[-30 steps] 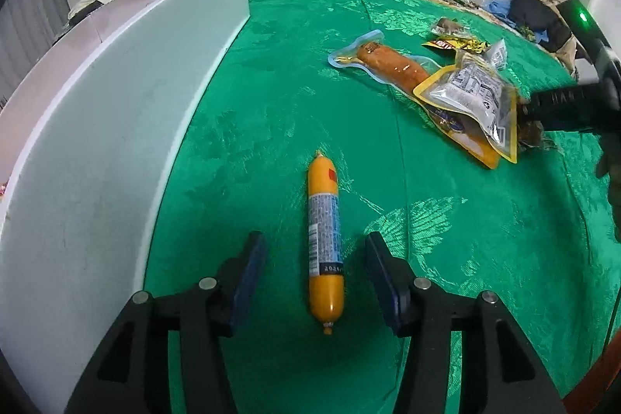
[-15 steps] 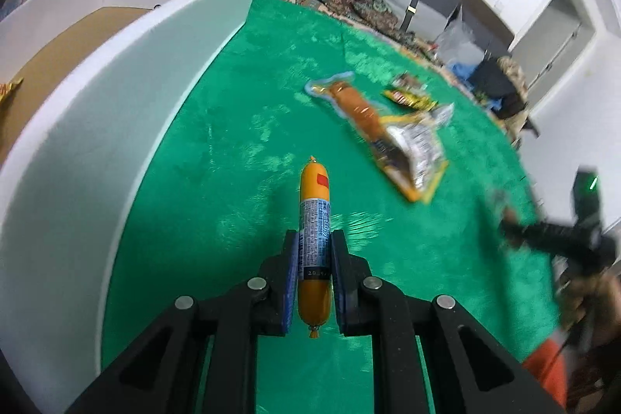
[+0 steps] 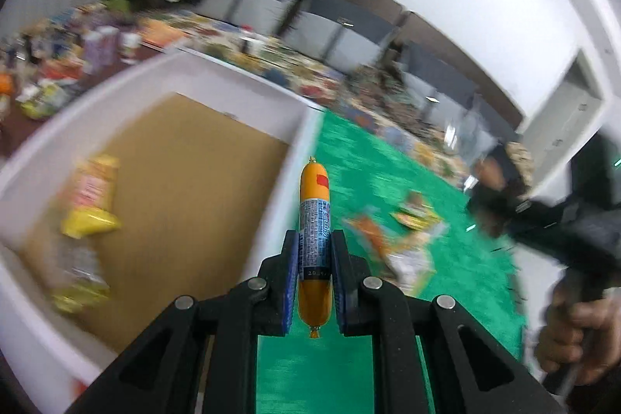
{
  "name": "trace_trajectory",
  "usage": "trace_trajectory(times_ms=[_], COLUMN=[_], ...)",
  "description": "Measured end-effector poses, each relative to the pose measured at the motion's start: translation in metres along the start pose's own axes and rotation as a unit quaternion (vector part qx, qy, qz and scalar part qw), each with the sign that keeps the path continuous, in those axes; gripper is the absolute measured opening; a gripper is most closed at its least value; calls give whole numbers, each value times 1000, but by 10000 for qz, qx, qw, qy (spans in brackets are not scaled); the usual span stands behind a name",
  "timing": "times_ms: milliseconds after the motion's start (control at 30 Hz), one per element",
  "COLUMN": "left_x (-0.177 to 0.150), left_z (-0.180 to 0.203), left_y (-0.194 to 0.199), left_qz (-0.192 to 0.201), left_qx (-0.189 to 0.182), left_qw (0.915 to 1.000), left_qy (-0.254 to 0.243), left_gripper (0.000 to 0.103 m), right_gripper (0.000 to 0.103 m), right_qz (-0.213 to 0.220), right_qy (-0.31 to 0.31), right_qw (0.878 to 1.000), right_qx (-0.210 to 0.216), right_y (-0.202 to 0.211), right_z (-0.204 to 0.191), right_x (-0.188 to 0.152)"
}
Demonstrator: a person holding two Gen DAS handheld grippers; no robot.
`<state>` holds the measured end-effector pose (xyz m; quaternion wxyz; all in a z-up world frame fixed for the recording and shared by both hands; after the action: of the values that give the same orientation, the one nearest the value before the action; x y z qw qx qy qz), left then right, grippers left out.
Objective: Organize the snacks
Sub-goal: 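Carry the orange stick to the white box while the right tool carries a brown-sausage bag, then open both tools and withdraw them from the white box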
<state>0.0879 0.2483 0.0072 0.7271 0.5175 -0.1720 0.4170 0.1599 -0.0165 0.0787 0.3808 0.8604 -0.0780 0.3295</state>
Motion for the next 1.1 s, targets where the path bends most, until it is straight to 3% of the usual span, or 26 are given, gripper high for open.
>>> trace_trajectory(times_ms=[100, 133, 167, 200, 233, 267, 367, 467, 567, 667, 767, 867, 967, 1100], left_x=[6, 4, 3, 3, 1, 3, 2, 9, 15, 11, -8, -38, -88, -144], left_z=[-42, -54, -71, -84, -93, -105, -123, -134, -122, -82, -27, 27, 84, 123], left_y=[0, -2, -4, -2, -1, 6, 22, 44, 49, 40, 20, -5, -51, -114], left_qz=[-142, -217, -315, -358, -374, -295, -15, 340, 467, 387, 144, -183, -752, -1345], left_qx=[763, 988, 1274, 1422, 1544, 1659, 1817, 1855, 1699, 1293, 766, 234, -110, -40], left_qw=[9967, 9944, 9909, 9888, 9870, 9855, 9833, 9819, 9840, 9908, 9965, 9979, 9923, 9790], left_qy=[-240, -294, -310, -276, -241, -175, -60, 145, 259, 55, -297, -573, -976, -1533], left_gripper=[17, 24, 39, 46, 59, 68, 78, 79, 79, 81, 84, 91, 92, 92], right_gripper=[50, 53, 62, 68, 71, 71, 71, 72, 77, 77, 77, 77, 77, 77], right_qz=[-180, -223, -278, -324, -385, -416, -187, 239, 605, 711, 543, 311, 100, 110], right_qy=[549, 717, 861, 906, 921, 908, 881, 1048, 1043, 898, 611, 333, 3, -324], right_qw=[9974, 9960, 9946, 9939, 9934, 9932, 9938, 9936, 9927, 9895, 9799, 9612, 9448, 9341], right_qx=[440, 479, 515, 539, 570, 601, 656, 357, -102, -885, -1817, -2722, -3275, -3553], right_y=[-37, -51, -66, -72, -81, -85, -69, -37, -13, -2, 0, 10, 28, 48], right_z=[-79, -100, -120, -130, -139, -145, -148, -133, -97, -33, 50, 135, 200, 248], right_x=[8, 7, 5, 1, -1, -1, 0, 12, 21, 12, -21, -73, -124, -167])
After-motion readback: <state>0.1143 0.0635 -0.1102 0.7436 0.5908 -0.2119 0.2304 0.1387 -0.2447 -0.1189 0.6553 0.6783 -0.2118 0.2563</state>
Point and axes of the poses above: each gripper's, at about its wrist camera, not at the fingertips, and y roughly against the way its jaws point, z to its right, x to its top, the point moved 5 cm from there along -y, roughly the way its jaws point, and after that the axes turned 3 degrees about z, right-handed, at the moved point
